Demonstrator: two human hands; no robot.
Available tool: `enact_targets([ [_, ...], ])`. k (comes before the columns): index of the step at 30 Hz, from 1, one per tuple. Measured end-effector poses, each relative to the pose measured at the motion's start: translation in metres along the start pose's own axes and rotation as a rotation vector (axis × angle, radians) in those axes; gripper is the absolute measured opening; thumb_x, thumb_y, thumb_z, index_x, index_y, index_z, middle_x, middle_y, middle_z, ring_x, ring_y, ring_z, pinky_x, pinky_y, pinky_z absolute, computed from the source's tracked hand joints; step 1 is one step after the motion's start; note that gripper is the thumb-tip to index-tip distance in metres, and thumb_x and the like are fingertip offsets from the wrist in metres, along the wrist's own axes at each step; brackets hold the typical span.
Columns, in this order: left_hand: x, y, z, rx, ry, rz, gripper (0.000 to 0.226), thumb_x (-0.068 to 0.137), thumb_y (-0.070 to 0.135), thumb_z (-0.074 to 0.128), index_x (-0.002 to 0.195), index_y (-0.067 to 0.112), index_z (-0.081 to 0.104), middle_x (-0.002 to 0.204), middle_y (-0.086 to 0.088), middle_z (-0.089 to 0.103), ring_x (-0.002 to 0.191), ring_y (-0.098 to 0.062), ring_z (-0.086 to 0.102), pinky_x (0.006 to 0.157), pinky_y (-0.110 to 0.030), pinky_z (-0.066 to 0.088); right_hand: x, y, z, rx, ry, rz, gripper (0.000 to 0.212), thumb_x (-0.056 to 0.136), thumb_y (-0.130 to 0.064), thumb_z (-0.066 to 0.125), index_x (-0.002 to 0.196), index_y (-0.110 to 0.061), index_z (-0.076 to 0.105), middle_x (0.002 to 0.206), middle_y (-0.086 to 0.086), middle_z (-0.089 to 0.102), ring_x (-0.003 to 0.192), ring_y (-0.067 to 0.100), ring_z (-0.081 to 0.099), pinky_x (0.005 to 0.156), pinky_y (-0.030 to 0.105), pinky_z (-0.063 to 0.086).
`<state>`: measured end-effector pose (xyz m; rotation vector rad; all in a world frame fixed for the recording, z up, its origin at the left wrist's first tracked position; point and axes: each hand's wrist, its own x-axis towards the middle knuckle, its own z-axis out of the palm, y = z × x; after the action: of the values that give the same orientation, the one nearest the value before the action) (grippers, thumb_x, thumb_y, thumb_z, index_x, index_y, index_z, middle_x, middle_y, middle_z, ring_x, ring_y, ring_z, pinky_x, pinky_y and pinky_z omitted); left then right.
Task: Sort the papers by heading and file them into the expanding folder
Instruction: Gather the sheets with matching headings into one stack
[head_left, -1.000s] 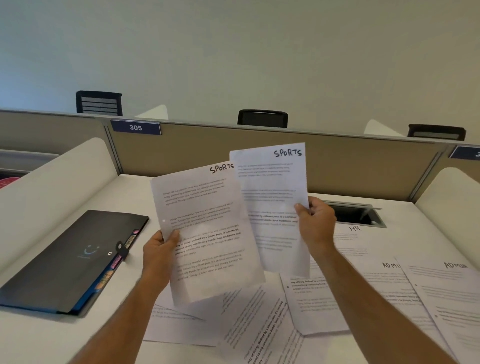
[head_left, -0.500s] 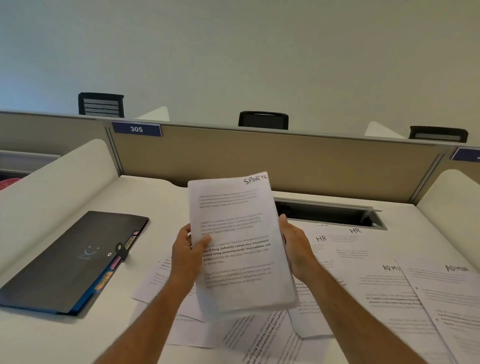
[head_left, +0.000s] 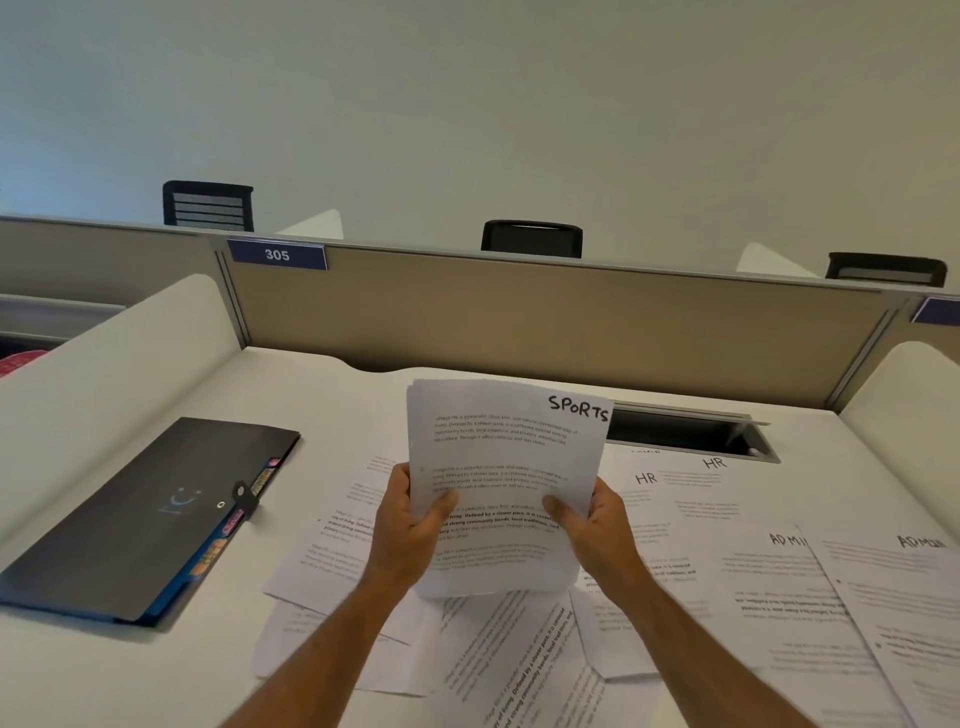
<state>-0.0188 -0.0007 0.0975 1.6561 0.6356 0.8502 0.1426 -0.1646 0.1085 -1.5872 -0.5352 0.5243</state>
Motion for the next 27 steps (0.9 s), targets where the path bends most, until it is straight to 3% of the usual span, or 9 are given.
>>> enact_targets([
  [5, -0.003, -0.004, 0.002, -0.01, 0.023, -0.027, 0.03, 0.085, 0.04, 0.063, 0.109, 0.024, 0.055, 0.104, 0.004, 0.071, 0.089, -0.015, 0.073, 0.067, -0.036, 0.064, -0.002, 0.01, 0.002, -0.041, -0.03, -0.009, 0.04, 0.089, -0.011, 0.072, 0.124, -0.021, 0.056, 0.113, 0.002, 0.07, 0.101, 0.024, 0.07, 0.081, 0.047, 0.062],
  [8, -0.005, -0.007, 0.002, 0.017, 0.043, -0.023, 0.016, 0.096, 0.027, 0.062, 0.111, 0.024, 0.058, 0.105, 0.003, 0.072, 0.09, -0.019, 0.073, 0.067, -0.034, 0.063, -0.001, 0.018, 0.003, -0.042, -0.027, -0.003, 0.034, 0.089, -0.011, 0.071, 0.121, -0.019, 0.06, 0.111, 0.003, 0.071, 0.1, 0.024, 0.07, 0.081, 0.046, 0.062],
  [11, -0.003, -0.01, 0.001, 0.031, 0.028, -0.041, 0.018, 0.095, 0.021, 0.066, 0.11, 0.025, 0.058, 0.106, 0.003, 0.072, 0.092, -0.02, 0.073, 0.069, -0.035, 0.064, 0.002, 0.021, 0.001, -0.031, 0.006, 0.001, 0.021, 0.089, -0.012, 0.071, 0.108, -0.02, 0.067, 0.1, 0.0, 0.076, 0.093, 0.023, 0.073, 0.073, 0.036, 0.063],
  [13, 0.001, -0.013, -0.002, 0.072, -0.027, -0.039, 0.017, 0.094, 0.029, 0.068, 0.108, 0.028, 0.059, 0.102, 0.005, 0.074, 0.092, -0.013, 0.073, 0.074, -0.035, 0.063, 0.009, 0.019, -0.007, -0.008, 0.059, 0.003, 0.017, 0.088, -0.012, 0.073, 0.103, -0.019, 0.07, 0.095, -0.001, 0.077, 0.088, 0.022, 0.075, 0.07, 0.033, 0.062],
  [15, 0.005, -0.023, -0.013, 0.257, -0.089, -0.03, 0.02, 0.095, 0.037, 0.065, 0.112, 0.031, 0.057, 0.105, 0.011, 0.072, 0.097, -0.003, 0.068, 0.085, -0.035, 0.059, 0.019, 0.018, -0.021, 0.019, 0.144, 0.028, 0.019, 0.087, -0.008, 0.074, 0.104, -0.015, 0.071, 0.095, 0.004, 0.077, 0.087, 0.025, 0.074, 0.073, 0.039, 0.062],
  [17, 0.009, -0.041, -0.03, 0.56, -0.136, -0.052, 0.04, 0.094, 0.041, 0.064, 0.13, 0.027, 0.052, 0.127, 0.007, 0.064, 0.118, -0.009, 0.058, 0.101, -0.039, 0.049, 0.027, 0.016, -0.04, 0.077, 0.231, 0.079, 0.025, 0.085, -0.003, 0.074, 0.109, -0.01, 0.069, 0.097, 0.008, 0.075, 0.087, 0.028, 0.072, 0.078, 0.042, 0.059],
  [19, 0.01, -0.059, -0.052, 0.849, -0.142, -0.164, 0.065, 0.091, 0.05, 0.064, 0.146, 0.024, 0.04, 0.15, 0.002, 0.046, 0.139, -0.021, 0.039, 0.112, -0.044, 0.037, 0.03, 0.017, -0.06, 0.144, 0.293, 0.117, 0.024, 0.083, 0.001, 0.074, 0.103, -0.013, 0.07, 0.094, 0.007, 0.074, 0.083, 0.026, 0.071, 0.074, 0.036, 0.057],
  [23, 0.011, -0.083, -0.095, 1.085, -0.061, -0.499, 0.109, 0.076, 0.078, 0.06, 0.158, 0.023, 0.013, 0.166, -0.007, 0.015, 0.152, -0.034, 0.012, 0.118, -0.059, 0.019, 0.027, 0.024, -0.089, 0.172, 0.368, 0.162, 0.025, 0.084, 0.004, 0.072, 0.103, -0.011, 0.069, 0.089, -0.001, 0.072, 0.078, 0.017, 0.068, 0.065, 0.026, 0.052],
  [27, 0.014, -0.087, -0.117, 1.092, -0.018, -0.612, 0.122, 0.06, 0.08, 0.072, 0.152, 0.019, 0.021, 0.153, -0.012, 0.036, 0.142, -0.037, 0.031, 0.11, -0.061, 0.028, 0.022, 0.037, -0.1, 0.175, 0.408, 0.199, 0.029, 0.086, 0.005, 0.07, 0.109, -0.012, 0.066, 0.09, 0.0, 0.07, 0.079, 0.018, 0.065, 0.068, 0.027, 0.05],
])
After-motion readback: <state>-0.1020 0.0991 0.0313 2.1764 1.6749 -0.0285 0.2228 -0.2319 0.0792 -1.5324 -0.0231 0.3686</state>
